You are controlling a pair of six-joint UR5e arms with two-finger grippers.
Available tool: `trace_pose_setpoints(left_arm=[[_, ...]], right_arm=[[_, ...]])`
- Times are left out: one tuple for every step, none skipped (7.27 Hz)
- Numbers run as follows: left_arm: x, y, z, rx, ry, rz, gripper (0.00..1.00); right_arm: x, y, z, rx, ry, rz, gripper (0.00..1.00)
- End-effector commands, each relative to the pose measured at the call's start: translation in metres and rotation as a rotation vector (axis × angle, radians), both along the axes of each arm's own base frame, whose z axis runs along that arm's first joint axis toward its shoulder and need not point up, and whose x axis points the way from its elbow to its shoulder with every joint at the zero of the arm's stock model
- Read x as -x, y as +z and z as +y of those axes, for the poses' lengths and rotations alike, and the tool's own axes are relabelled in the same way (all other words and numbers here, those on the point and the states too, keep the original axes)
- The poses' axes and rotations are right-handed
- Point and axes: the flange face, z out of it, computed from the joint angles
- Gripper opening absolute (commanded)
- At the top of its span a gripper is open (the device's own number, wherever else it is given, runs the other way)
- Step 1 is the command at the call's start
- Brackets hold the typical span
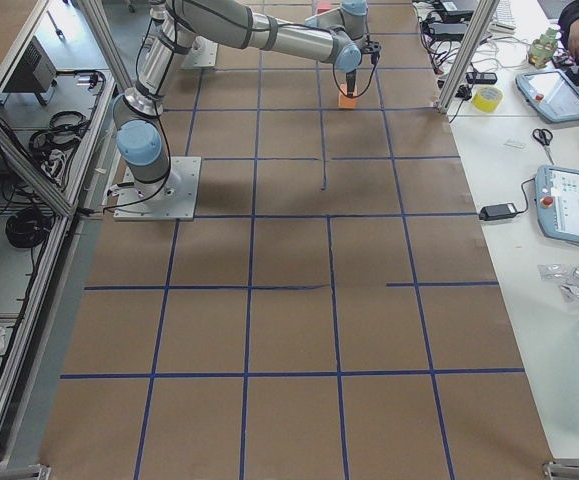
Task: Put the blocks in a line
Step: 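Open the right gripper to release the cube and lift away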
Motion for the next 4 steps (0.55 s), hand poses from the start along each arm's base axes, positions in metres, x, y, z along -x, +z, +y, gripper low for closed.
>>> trace_pose_setpoints(left_arm=[[0.0,0.003,-0.001,0.012,0.009,0.002,1.0],[0.001,-0.002,-0.011,0.005,0.008,0.014,1.0],[0.007,0.006,-0.007,0.007,0.0,0.052,1.0],[0.013,-0.001,-0.015,-0.012,-0.017,0.093,1.0]], right_arm=[[0.067,0.08,0.01,-0.012,-0.036,0.007,1.0],[0.088,0.107,0.019,-0.019,-0.049,0.026,1.0],[0.123,0.124,0.019,-0.025,-0.078,0.026,1.0],[0.167,0.128,0.014,-0.029,-0.026,0.04,1.0]])
